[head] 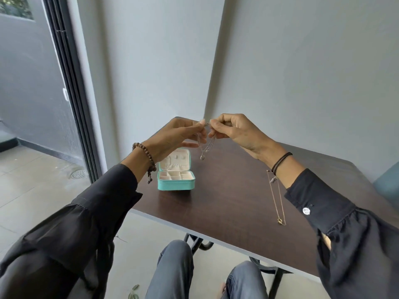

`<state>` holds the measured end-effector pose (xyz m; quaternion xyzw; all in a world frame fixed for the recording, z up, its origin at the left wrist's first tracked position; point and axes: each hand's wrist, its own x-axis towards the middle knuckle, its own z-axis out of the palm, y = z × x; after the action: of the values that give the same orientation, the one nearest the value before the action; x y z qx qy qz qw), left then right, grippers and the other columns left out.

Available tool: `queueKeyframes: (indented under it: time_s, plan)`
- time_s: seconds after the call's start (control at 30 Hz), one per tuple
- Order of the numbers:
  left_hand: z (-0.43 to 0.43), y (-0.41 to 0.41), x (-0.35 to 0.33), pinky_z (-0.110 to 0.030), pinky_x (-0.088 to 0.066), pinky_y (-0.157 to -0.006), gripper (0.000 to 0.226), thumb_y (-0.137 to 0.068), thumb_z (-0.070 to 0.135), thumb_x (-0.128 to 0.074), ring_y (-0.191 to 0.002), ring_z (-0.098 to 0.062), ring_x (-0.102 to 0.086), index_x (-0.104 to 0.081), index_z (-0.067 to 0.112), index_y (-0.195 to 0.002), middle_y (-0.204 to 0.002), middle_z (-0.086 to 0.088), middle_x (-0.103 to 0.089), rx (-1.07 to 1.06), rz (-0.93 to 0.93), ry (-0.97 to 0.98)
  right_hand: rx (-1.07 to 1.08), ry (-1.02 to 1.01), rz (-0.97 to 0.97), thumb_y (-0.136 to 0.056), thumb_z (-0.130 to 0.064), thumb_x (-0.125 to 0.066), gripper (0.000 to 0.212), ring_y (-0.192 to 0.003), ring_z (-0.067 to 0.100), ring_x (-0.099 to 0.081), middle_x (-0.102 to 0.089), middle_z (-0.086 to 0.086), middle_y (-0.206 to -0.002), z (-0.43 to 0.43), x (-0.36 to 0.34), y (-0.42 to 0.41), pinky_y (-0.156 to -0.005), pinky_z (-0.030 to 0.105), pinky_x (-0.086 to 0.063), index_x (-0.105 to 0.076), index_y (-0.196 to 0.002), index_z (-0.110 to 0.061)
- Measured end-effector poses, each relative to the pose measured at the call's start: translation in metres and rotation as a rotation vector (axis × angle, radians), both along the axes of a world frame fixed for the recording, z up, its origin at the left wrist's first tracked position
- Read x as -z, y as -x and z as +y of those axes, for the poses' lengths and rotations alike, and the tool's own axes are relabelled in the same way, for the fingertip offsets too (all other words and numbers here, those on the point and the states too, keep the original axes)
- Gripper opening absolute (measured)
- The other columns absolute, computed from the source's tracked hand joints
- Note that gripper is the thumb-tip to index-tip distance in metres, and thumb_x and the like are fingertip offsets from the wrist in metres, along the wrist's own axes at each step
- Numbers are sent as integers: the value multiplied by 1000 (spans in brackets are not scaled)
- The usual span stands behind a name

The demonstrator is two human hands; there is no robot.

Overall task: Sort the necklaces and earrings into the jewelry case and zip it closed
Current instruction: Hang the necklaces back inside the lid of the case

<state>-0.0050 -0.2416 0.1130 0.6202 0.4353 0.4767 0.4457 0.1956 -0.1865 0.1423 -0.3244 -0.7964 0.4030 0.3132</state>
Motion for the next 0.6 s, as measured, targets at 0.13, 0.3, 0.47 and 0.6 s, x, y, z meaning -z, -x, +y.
queueKeyframes:
  time_s: [0.13, 0.3, 0.47, 0.6]
  plan:
    - [5, 18, 6, -37, -53, -98, 43, -102, 42, -55, -104, -18, -70, -73, 5, -111, -113, -8, -76, -47, 14, 7, -12, 7, -26, -103, -28, -61, 32, -108, 27, -71, -75, 17, -106, 9, 6, 21, -108, 39, -50, -70, -108, 2]
    - [9, 38, 12, -38, -53, -100, 36, -101, 42, -57, -113, -20, -69, -73, 12, -111, -116, -5, -75, -99, -32, 15, -32, -2, -48, -104, -27, -60, 32, -105, 20, -70, -75, 12, -103, 15, 7, 41, -107, 40, -51, -70, -107, 2]
    - [20, 58, 34, -37, -55, -94, 35, -98, 37, -65, -98, -15, -73, -71, 5, -111, -108, -6, -77, -310, -13, 28, -49, 15, -54, -104, -27, -59, 32, -96, 9, -67, -74, 5, -97, 21, 9, 54, -106, 44, -51, -69, -106, 3]
    - [29, 72, 75, -27, -55, -76, 9, -93, 21, -70, -92, -20, -73, -71, 13, -97, -98, -8, -76, -591, 10, 75, -59, 29, -55, -104, -27, -59, 32, -94, 4, -66, -73, -1, -93, 27, 14, 61, -102, 40, -51, -69, -108, 4]
